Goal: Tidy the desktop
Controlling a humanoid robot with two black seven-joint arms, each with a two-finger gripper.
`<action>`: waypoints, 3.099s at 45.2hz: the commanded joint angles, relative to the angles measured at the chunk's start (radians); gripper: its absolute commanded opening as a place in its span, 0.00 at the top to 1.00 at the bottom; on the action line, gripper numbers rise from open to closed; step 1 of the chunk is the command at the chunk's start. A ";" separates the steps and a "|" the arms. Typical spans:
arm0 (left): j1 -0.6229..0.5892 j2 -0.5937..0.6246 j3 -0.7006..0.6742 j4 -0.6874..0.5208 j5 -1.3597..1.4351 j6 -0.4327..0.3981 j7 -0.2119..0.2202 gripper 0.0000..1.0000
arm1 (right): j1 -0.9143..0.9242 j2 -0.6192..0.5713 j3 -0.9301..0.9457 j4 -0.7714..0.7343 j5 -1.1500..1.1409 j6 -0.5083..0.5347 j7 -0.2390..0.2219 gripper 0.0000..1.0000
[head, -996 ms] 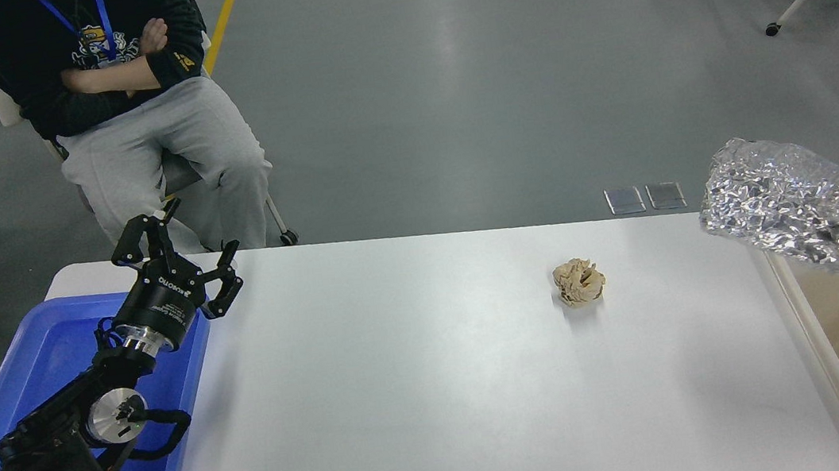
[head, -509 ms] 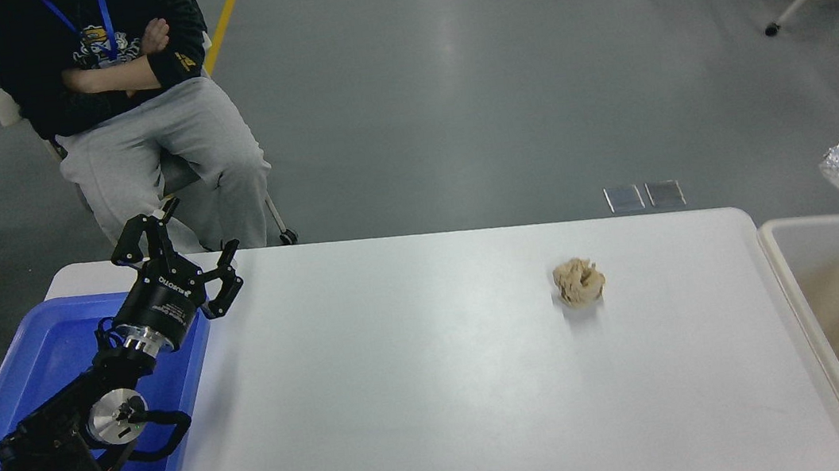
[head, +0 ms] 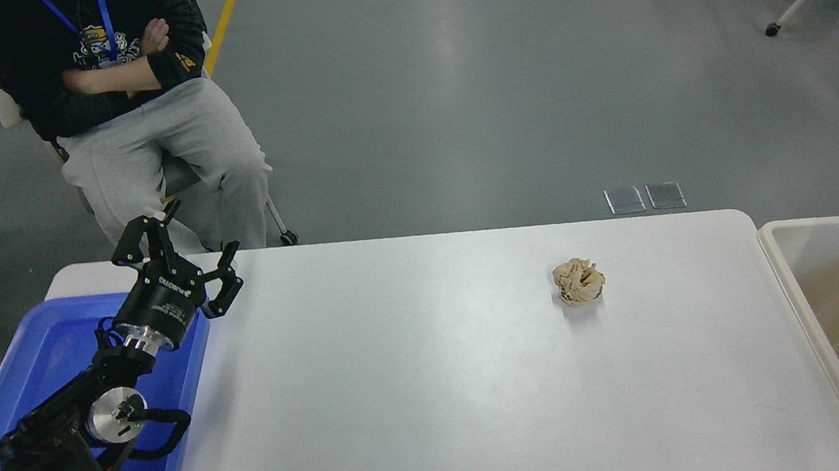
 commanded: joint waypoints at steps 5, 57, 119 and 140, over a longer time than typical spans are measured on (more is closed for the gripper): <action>0.000 0.000 0.000 0.000 0.000 0.000 -0.001 0.00 | -0.119 0.073 0.068 -0.103 0.009 0.004 -0.011 1.00; 0.000 0.000 0.000 0.000 0.000 0.000 -0.001 0.00 | -0.145 0.125 0.068 -0.106 -0.054 0.020 -0.004 1.00; 0.000 0.000 0.002 0.000 0.000 0.000 -0.001 0.00 | 0.217 0.039 0.554 0.203 -0.068 0.380 -0.007 0.00; 0.000 0.000 0.002 0.000 0.000 0.000 -0.003 0.00 | 0.276 0.125 0.772 0.549 -0.071 0.391 0.001 0.00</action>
